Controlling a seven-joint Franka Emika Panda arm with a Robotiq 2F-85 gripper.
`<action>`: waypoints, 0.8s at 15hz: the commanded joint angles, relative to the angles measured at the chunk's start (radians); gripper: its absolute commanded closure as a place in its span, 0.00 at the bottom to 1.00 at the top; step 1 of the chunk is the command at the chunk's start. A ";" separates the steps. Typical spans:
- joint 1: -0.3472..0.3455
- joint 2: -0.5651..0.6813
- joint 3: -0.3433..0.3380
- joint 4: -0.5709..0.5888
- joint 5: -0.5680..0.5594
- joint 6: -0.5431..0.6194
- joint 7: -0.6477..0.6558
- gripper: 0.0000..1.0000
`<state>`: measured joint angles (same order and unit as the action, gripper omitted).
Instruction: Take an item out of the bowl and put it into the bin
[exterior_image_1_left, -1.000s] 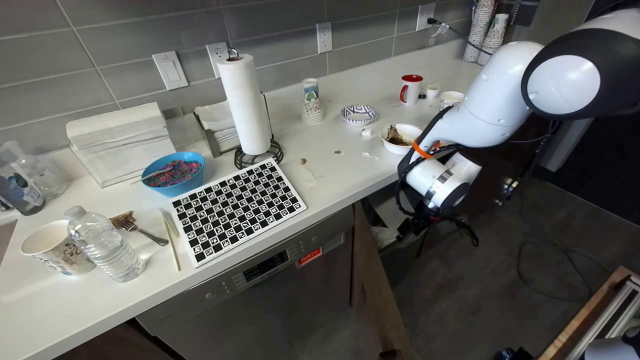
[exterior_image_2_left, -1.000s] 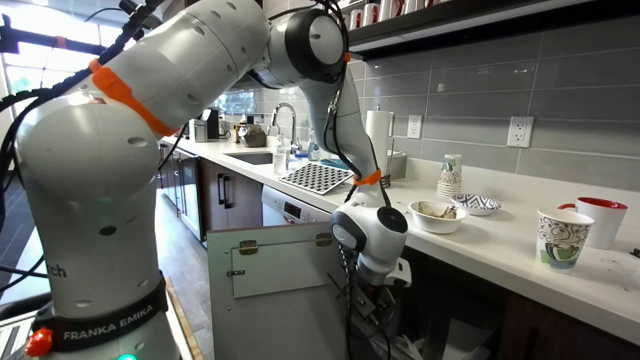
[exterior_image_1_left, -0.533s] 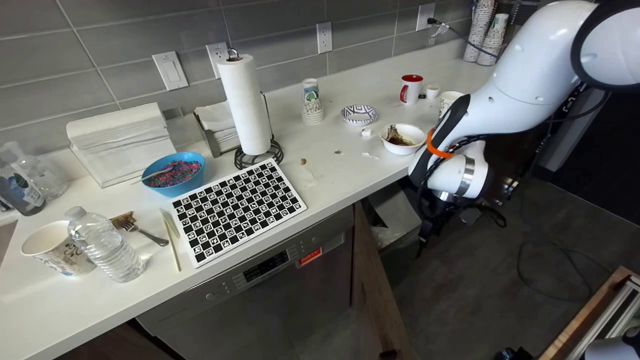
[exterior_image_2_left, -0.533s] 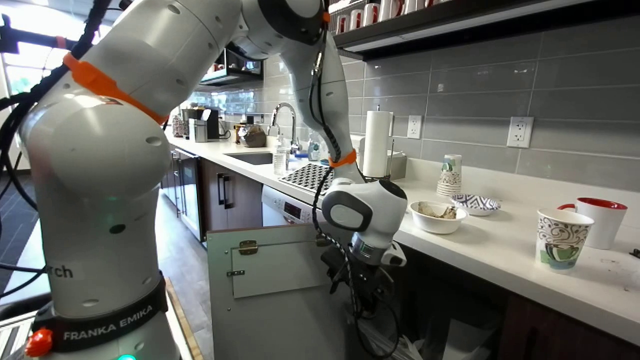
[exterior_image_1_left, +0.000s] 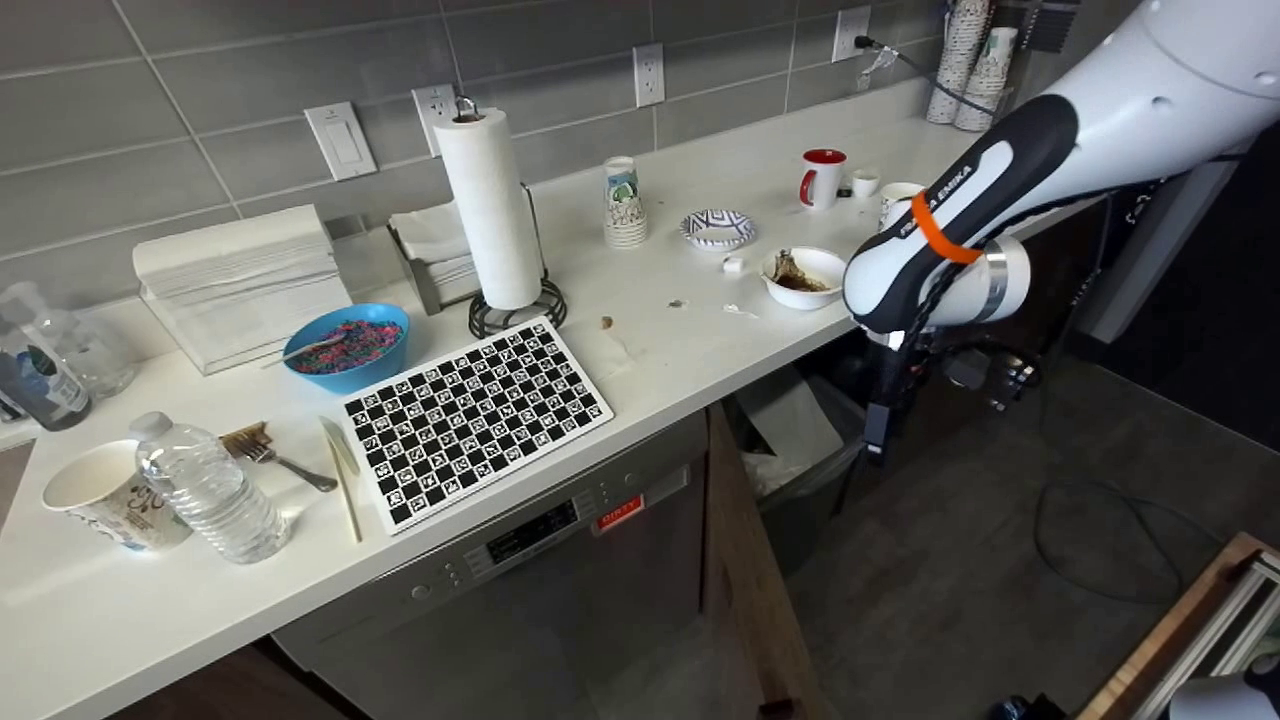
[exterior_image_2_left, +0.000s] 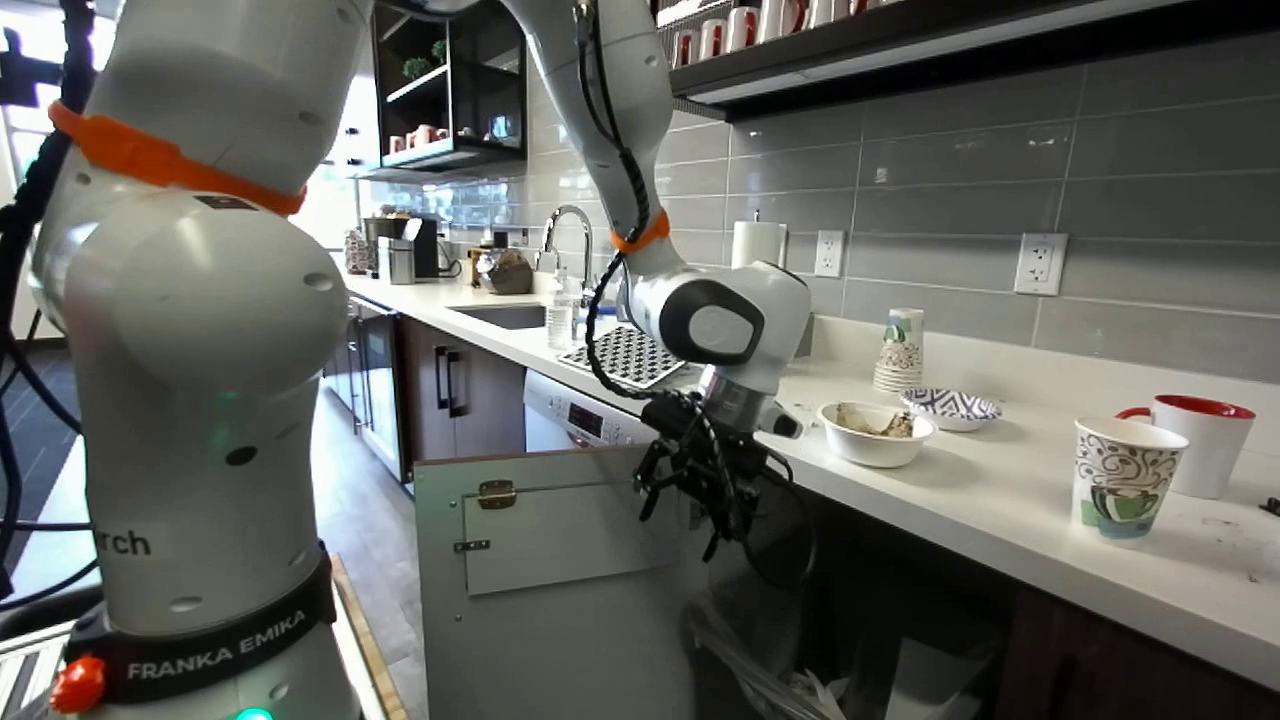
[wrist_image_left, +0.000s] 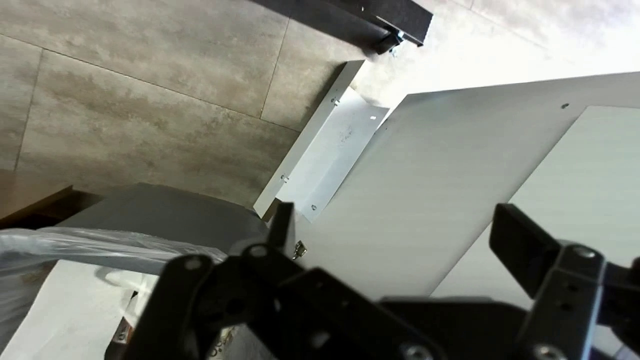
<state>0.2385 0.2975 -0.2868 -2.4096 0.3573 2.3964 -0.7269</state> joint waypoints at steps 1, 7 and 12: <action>-0.109 -0.185 0.114 -0.049 -0.199 -0.092 0.197 0.00; -0.184 -0.358 0.201 -0.041 -0.382 -0.125 0.478 0.00; -0.213 -0.376 0.225 -0.011 -0.426 -0.111 0.527 0.00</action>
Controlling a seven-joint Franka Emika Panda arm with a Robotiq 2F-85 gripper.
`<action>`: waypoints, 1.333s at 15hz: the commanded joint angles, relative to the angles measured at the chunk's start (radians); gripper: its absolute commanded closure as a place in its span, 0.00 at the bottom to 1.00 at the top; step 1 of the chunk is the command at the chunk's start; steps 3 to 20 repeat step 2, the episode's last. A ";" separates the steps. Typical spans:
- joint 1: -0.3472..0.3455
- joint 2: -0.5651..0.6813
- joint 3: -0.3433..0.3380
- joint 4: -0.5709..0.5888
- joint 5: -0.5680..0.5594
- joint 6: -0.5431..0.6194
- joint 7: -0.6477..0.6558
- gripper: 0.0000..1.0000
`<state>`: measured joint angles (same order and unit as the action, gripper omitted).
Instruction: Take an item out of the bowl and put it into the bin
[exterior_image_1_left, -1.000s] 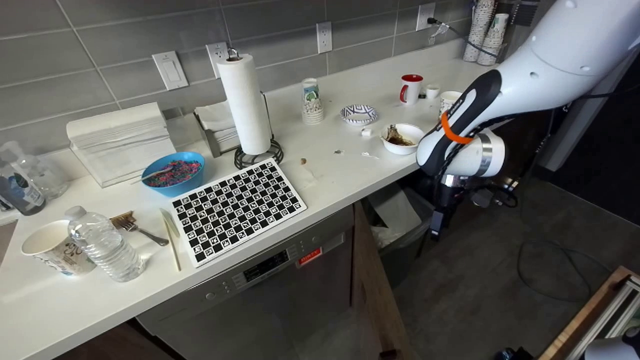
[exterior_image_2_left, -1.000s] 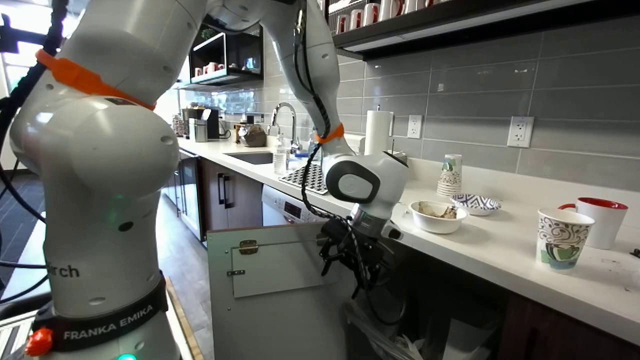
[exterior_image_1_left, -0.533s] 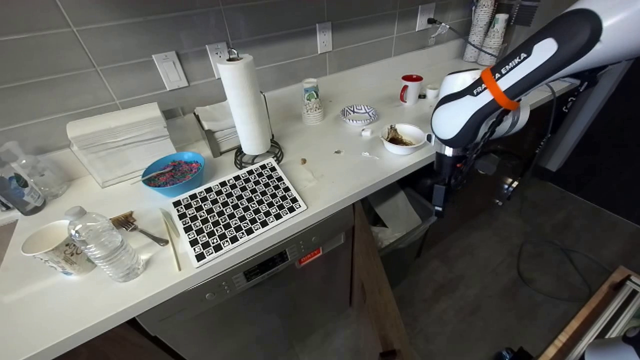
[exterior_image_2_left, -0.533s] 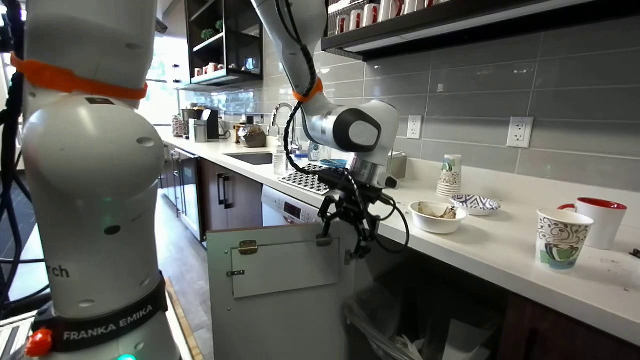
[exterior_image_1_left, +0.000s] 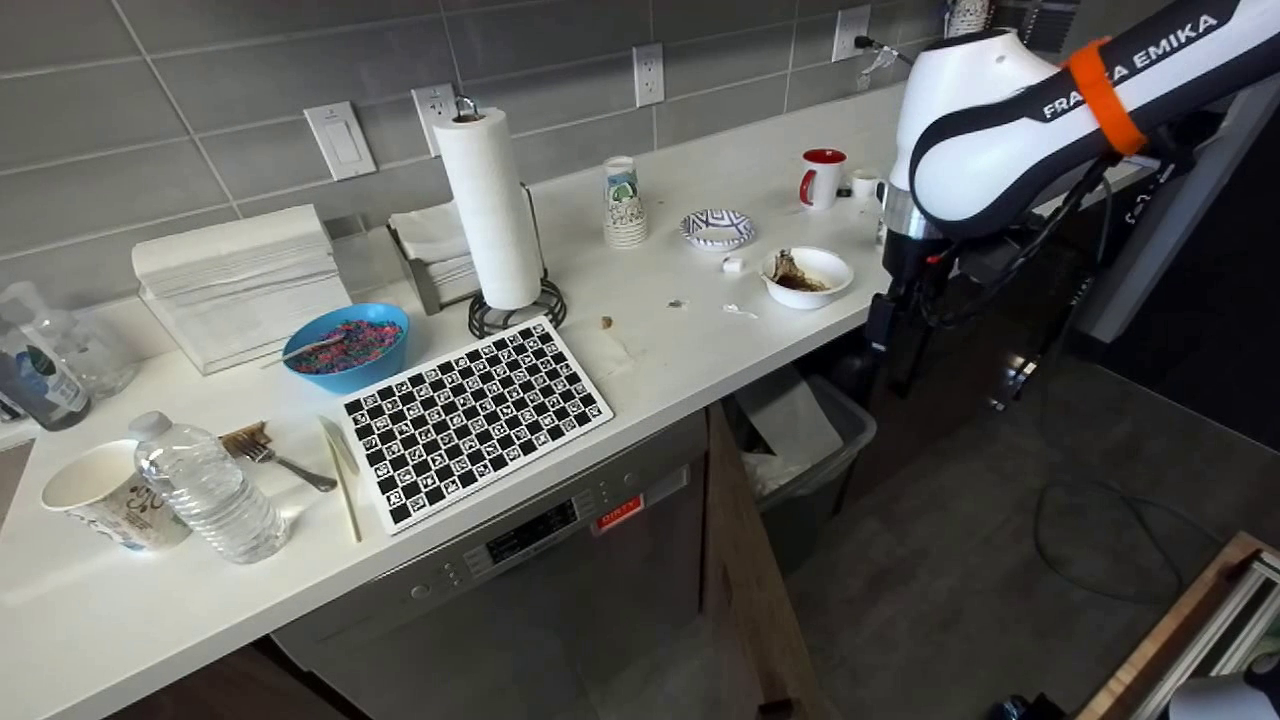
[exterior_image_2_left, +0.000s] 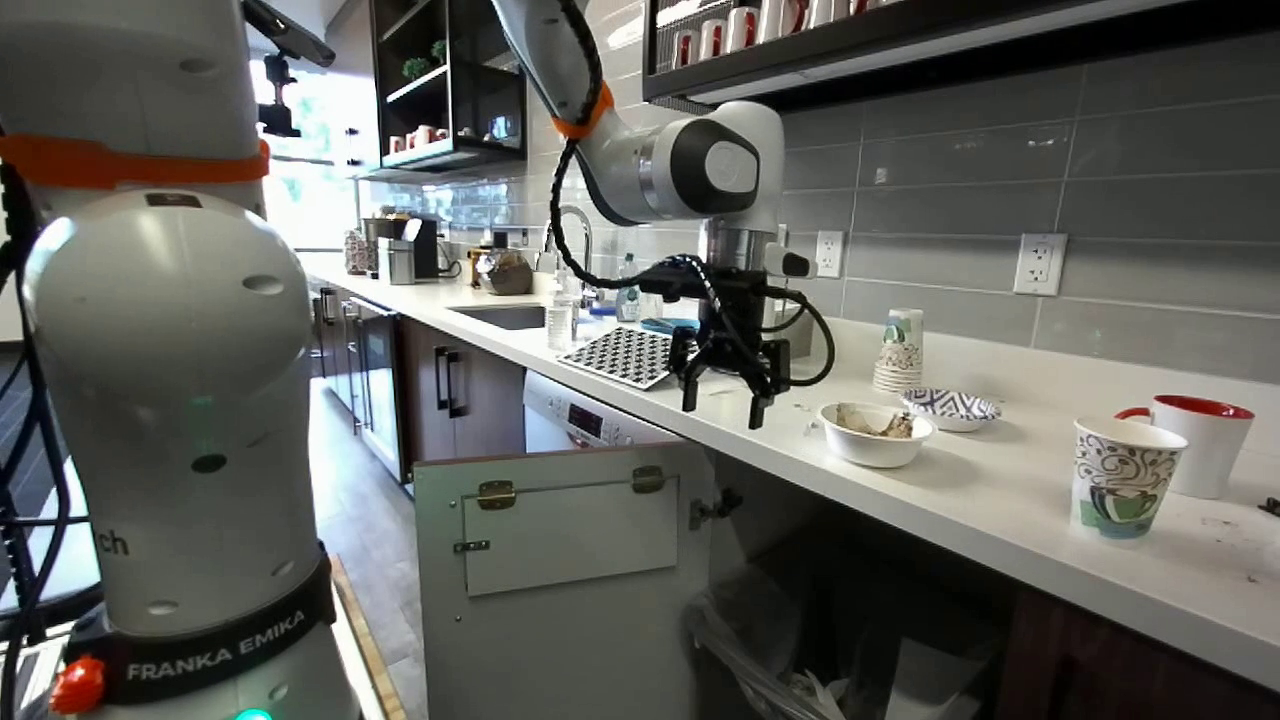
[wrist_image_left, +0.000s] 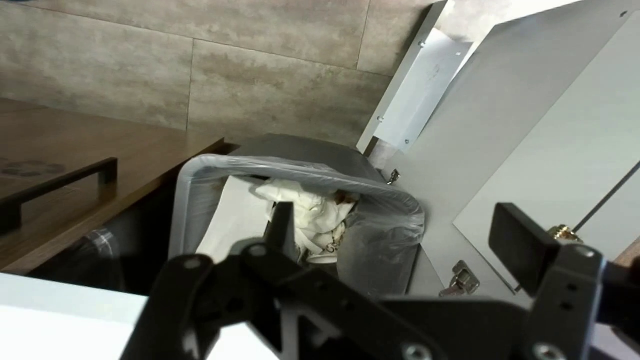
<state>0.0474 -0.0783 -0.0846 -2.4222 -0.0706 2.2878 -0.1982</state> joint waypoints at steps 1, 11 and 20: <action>-0.024 -0.002 0.025 0.001 0.003 -0.002 -0.002 0.00; -0.025 0.001 0.026 0.001 0.003 -0.002 -0.002 0.00; -0.025 0.001 0.026 0.001 0.003 -0.002 -0.002 0.00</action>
